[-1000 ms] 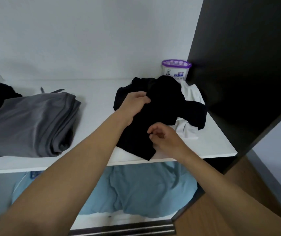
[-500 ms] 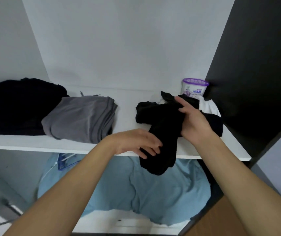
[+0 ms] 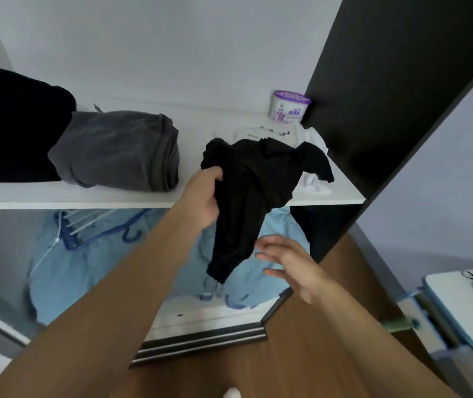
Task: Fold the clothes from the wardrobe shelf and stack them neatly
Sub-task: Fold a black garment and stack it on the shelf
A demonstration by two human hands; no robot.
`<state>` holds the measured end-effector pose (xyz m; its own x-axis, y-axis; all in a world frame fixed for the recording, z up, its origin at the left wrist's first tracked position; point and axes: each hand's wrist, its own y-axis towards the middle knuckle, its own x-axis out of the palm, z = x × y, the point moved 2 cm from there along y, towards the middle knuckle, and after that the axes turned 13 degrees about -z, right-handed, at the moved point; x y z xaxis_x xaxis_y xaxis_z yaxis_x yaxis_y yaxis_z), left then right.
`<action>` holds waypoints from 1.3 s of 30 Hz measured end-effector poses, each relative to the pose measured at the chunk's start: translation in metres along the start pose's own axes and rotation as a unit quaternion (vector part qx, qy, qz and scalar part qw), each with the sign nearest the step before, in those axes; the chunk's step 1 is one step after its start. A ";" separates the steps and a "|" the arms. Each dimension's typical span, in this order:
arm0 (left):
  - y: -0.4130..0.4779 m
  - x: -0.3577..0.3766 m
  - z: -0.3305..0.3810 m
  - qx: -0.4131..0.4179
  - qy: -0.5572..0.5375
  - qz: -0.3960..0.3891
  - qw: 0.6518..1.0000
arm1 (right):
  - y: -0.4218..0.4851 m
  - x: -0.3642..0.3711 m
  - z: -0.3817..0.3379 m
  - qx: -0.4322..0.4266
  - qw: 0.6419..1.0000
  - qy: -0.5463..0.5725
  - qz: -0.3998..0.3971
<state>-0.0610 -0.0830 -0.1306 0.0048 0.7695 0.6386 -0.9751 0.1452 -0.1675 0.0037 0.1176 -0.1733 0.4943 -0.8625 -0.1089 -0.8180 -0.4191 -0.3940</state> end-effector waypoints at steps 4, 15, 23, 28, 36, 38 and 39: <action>-0.055 0.004 0.000 -0.011 0.012 -0.100 0.995 | -0.004 -0.002 -0.012 -0.018 0.918 0.393 -0.053; -0.171 -0.050 -0.021 -0.039 0.040 -0.290 0.955 | -0.064 0.048 -0.068 -0.143 0.923 0.357 -0.028; -0.213 0.039 -0.094 -0.046 0.275 -0.179 0.944 | -0.148 0.022 -0.026 -0.170 0.906 0.388 -0.007; -0.251 0.060 -0.148 -0.085 0.235 -0.195 0.948 | -0.186 -0.004 0.040 -0.133 0.893 0.429 -0.037; -0.311 0.081 -0.209 -0.121 0.449 -0.228 0.855 | -0.236 -0.010 0.100 -0.124 0.879 0.460 -0.025; -0.318 0.091 -0.203 -0.096 0.454 -0.204 0.862 | -0.247 -0.008 0.095 -0.131 0.891 0.434 -0.034; -0.319 0.095 -0.199 -0.077 0.460 -0.182 0.866 | -0.252 -0.007 0.091 -0.133 0.893 0.429 -0.037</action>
<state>0.2949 0.0671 -0.1661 0.5490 0.8147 -0.1869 -0.8311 0.5083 -0.2255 0.2329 0.2544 -0.1561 0.2348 -0.6818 0.6928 -0.8899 -0.4376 -0.1290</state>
